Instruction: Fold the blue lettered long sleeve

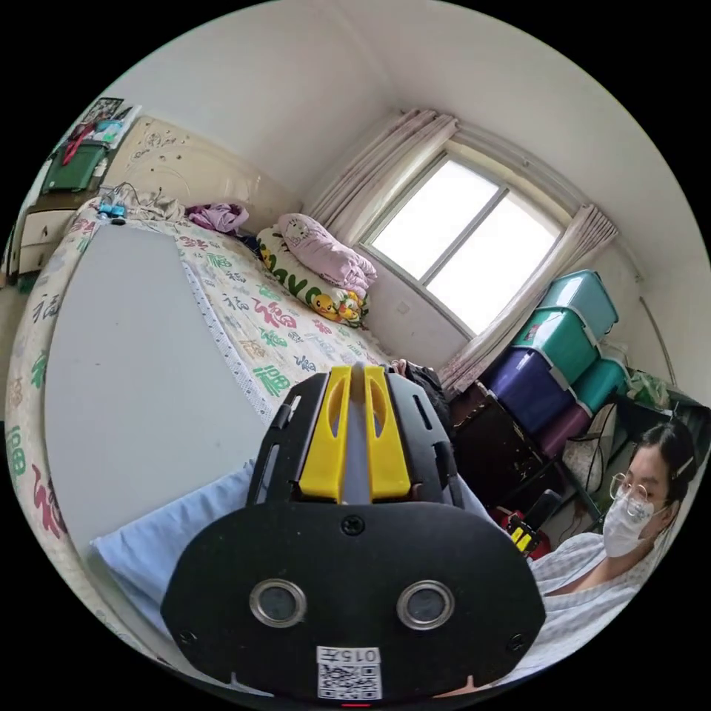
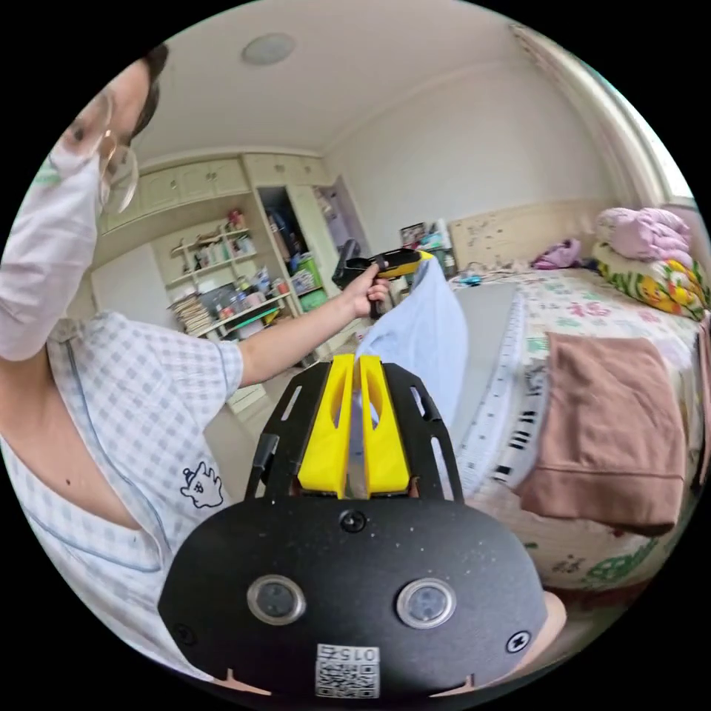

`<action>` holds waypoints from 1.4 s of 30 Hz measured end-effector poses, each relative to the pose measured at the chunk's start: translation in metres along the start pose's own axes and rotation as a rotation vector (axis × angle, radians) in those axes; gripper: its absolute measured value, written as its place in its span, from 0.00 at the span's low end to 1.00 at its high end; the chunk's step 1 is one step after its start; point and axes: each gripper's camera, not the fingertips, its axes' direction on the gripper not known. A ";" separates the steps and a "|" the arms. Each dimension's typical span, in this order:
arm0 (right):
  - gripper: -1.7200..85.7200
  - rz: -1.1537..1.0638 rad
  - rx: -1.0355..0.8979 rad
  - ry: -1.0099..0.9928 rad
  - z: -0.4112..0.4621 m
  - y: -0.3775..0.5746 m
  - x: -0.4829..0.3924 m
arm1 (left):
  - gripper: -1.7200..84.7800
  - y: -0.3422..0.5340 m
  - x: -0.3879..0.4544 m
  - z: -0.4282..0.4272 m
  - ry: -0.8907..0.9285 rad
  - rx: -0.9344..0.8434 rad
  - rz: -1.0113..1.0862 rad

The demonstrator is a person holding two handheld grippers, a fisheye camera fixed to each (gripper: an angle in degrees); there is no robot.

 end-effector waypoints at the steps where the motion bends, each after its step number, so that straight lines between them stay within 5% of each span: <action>1: 0.02 -0.028 -0.024 -0.051 0.024 0.011 -0.011 | 0.03 0.011 -0.018 -0.033 -0.008 0.030 -0.012; 9: 0.02 -0.103 -0.366 -0.220 0.227 0.124 -0.037 | 0.06 0.108 -0.166 -0.175 -0.158 0.081 -0.358; 12: 0.02 -0.105 -0.438 -0.228 0.257 0.157 -0.033 | 0.11 0.146 -0.207 -0.202 -0.079 0.125 -0.478; 20: 0.02 -0.109 -0.526 -0.216 0.289 0.237 0.007 | 0.17 0.154 -0.225 -0.199 0.009 0.038 -0.393; 27: 0.02 -0.117 -0.539 -0.207 0.294 0.277 0.041 | 0.03 0.135 -0.221 -0.194 -0.029 -0.037 -0.367; 42: 0.03 -0.181 -0.714 -0.206 0.410 0.346 0.095 | 0.02 0.137 -0.200 -0.212 -0.401 -0.133 -0.260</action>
